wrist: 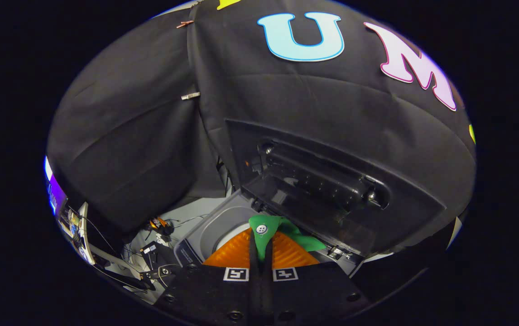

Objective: Put the clothes into the washing machine and then close the washing machine lid.

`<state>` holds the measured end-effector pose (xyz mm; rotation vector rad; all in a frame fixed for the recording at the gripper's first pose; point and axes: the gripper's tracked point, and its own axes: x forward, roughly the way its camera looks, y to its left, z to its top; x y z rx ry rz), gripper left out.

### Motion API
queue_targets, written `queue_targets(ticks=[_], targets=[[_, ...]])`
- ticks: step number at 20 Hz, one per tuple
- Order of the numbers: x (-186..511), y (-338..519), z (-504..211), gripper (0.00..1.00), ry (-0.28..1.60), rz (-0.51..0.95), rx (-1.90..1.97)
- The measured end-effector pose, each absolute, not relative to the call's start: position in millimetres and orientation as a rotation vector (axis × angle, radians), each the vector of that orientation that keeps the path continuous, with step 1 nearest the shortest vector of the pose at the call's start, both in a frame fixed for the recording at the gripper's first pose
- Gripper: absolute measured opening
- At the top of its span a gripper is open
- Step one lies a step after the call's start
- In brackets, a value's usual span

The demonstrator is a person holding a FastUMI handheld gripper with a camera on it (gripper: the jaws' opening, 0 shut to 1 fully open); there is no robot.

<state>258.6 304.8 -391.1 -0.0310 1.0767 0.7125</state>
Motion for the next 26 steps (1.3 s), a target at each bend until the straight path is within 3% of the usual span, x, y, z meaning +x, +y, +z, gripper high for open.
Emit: queue_targets(ticks=[4, 7, 11, 19, 26], targets=[[244, 300, -417, 0.05, 1.159, 0.706, -0.084], [239, 298, -421, 0.13, 1.211, 0.701, -0.057], [244, 308, -413, 0.98, 1.171, 0.736, -0.005], [265, 329, -361, 1.0, 0.965, 0.813, 0.082], [332, 311, -307, 1.0, 0.656, 0.674, 0.182]])
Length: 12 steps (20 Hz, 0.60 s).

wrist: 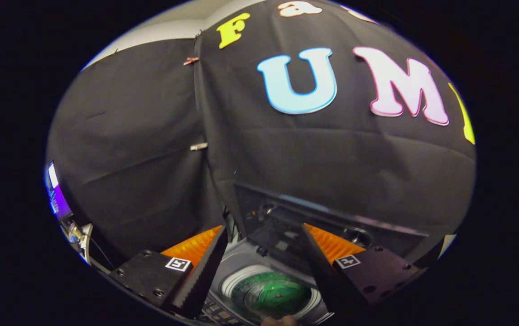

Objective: Put the clothes into the washing machine and then close the washing machine lid.

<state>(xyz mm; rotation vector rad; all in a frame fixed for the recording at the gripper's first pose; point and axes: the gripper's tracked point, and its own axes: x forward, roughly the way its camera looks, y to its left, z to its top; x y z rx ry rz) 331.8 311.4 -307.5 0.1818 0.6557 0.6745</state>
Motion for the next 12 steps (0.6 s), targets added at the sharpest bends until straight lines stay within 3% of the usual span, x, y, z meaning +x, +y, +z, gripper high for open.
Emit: queue_targets(ticks=[5, 12], targets=[[375, 274, -289, 0.99, 0.511, 0.473, 0.193], [412, 219, -292, 0.99, 0.451, 0.204, 0.179]])
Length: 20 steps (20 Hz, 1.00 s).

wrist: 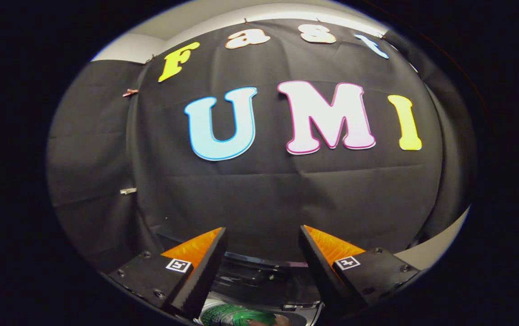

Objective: Put the clothes into the washing machine and then close the washing machine lid.

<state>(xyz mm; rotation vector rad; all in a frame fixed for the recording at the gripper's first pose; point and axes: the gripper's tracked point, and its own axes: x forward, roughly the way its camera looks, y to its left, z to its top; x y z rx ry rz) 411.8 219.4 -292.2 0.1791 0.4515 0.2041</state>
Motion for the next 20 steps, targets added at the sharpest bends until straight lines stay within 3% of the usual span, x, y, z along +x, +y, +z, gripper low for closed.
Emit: queue_targets(ticks=[7, 20], targets=[[423, 195, -321, 0.99, 0.51, 0.092, 0.142], [420, 186, -356, 0.99, 0.608, 0.038, 0.117]])
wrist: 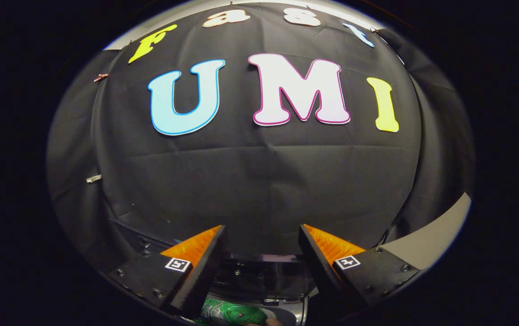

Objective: Put the clothes into the washing machine and then close the washing machine lid.

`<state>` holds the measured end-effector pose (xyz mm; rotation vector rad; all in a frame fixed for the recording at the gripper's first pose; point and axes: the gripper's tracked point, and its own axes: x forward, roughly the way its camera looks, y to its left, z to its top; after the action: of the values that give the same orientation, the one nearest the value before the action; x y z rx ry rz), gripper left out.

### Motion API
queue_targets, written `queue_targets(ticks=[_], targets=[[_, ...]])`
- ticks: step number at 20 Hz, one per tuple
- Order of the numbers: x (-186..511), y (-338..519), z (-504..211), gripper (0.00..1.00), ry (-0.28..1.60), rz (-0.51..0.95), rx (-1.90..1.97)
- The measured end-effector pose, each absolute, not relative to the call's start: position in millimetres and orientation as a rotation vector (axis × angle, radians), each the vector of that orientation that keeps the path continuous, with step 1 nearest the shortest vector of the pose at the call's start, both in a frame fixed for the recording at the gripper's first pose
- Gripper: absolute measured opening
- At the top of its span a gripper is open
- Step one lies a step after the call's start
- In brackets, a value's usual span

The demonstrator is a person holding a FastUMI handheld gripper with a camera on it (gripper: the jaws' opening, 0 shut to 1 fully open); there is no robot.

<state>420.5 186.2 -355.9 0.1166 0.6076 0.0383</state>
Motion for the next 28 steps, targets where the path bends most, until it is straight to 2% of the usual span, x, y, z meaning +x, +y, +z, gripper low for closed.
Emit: queue_targets(ticks=[10, 28], targets=[[394, 186, -349, 1.0, 0.656, 0.054, 0.105], [228, 198, -345, 0.99, 0.747, 0.09, 0.047]])
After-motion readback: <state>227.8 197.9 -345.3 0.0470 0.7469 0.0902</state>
